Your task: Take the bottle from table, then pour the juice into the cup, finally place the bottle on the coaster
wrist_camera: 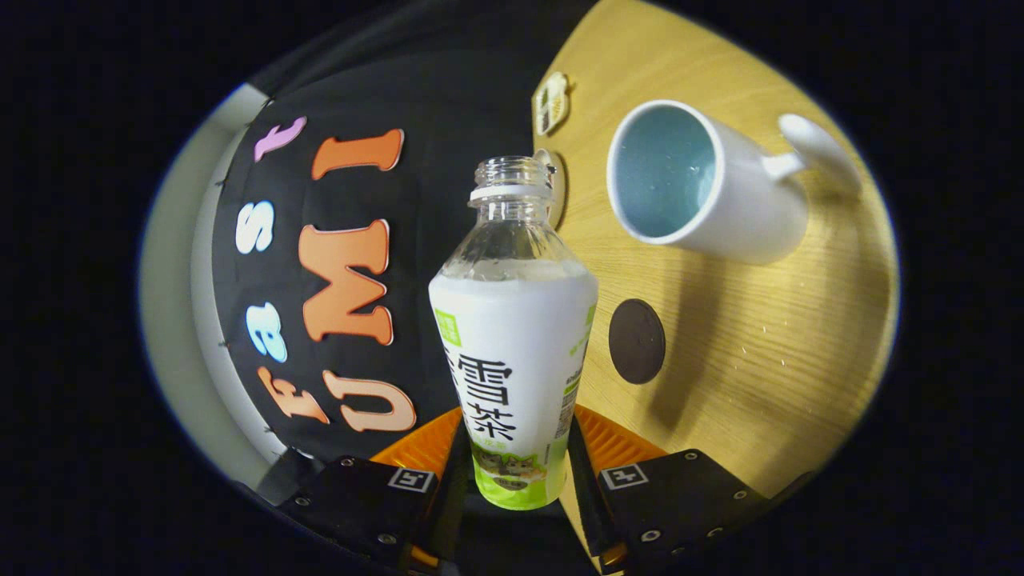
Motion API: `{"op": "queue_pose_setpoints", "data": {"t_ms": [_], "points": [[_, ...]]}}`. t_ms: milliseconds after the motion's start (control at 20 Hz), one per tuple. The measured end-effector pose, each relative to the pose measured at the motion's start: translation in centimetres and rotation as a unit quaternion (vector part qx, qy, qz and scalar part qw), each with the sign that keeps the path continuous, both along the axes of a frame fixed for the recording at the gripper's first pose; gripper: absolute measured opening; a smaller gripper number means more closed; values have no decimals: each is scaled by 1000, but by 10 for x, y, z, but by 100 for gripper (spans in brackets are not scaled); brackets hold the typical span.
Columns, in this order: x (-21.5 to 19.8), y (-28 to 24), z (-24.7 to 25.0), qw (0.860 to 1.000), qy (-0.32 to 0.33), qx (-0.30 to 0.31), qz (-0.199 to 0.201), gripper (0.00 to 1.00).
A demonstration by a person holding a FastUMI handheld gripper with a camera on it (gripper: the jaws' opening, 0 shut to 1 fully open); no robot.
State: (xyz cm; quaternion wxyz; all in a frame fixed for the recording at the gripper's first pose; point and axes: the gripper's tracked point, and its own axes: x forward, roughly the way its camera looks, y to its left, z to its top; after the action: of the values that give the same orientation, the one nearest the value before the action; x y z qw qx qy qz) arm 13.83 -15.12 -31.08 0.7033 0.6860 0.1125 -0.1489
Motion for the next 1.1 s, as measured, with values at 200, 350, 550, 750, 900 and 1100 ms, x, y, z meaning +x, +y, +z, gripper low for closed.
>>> {"op": "queue_pose_setpoints", "data": {"t_ms": [200,350,550,750,900,1100], "points": [[2,-11,9,992,-8,-123,17,61],[8,-16,20,974,-16,-222,33,61],[19,-24,23,937,-9,-345,60,61],[30,-32,27,887,2,-455,75,61],[45,-33,20,844,28,-525,105,61],[63,-29,1,789,61,-592,155,61]]}}
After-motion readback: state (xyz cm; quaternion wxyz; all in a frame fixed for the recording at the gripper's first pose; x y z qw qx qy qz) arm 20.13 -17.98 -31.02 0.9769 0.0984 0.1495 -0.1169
